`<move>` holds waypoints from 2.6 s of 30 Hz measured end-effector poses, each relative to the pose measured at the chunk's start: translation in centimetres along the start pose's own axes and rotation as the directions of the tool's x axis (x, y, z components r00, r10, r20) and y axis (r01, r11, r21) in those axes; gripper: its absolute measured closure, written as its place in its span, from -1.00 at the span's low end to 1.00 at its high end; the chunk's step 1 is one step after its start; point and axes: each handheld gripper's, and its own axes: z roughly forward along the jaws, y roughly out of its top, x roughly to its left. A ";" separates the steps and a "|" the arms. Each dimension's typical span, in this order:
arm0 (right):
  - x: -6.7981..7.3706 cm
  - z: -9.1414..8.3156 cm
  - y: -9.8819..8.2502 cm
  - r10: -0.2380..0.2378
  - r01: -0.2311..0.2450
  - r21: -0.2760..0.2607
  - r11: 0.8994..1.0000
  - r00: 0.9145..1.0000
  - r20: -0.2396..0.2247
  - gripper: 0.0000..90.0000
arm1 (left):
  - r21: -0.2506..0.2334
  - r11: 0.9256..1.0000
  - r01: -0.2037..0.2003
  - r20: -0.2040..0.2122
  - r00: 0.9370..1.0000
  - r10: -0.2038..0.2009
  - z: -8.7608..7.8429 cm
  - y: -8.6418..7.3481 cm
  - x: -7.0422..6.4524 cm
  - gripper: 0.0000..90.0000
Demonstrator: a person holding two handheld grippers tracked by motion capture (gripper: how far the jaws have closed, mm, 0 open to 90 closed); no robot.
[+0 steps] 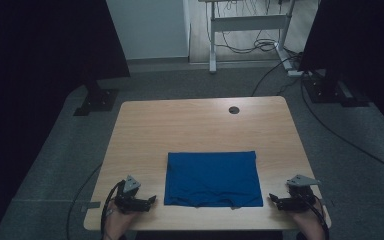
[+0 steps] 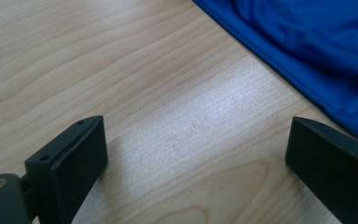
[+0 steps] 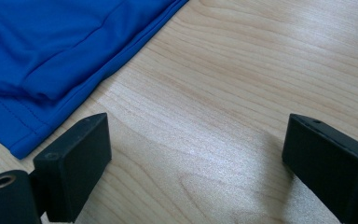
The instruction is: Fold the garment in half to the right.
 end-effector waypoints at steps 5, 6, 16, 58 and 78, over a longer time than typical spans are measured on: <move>0.0 0.0 0.0 -0.001 0.001 0.001 1.000 1.000 -0.001 -0.84 | -0.022 1.000 0.014 0.025 1.000 -0.013 -0.2 0.6 0.2 -0.87; 0.0 0.0 0.0 -0.001 0.001 0.001 1.000 1.000 -0.001 -0.84 | -0.021 1.000 0.011 0.030 0.999 -0.011 -0.2 0.7 0.2 -0.87; 0.0 0.0 0.0 0.002 -0.002 0.001 1.000 1.000 0.001 -0.83 | -0.048 0.999 0.006 0.026 1.000 -0.005 0.0 2.2 0.8 -0.87; 0.0 0.0 0.0 0.006 -0.006 -0.001 1.000 1.000 0.003 -0.82 | -0.110 0.994 -0.003 0.065 0.998 0.011 5.8 8.4 3.3 -0.86; 0.0 0.0 0.0 0.006 -0.006 -0.002 1.000 1.000 0.003 -0.81 | -0.110 0.994 -0.007 0.028 1.000 0.010 9.5 11.0 4.2 -0.84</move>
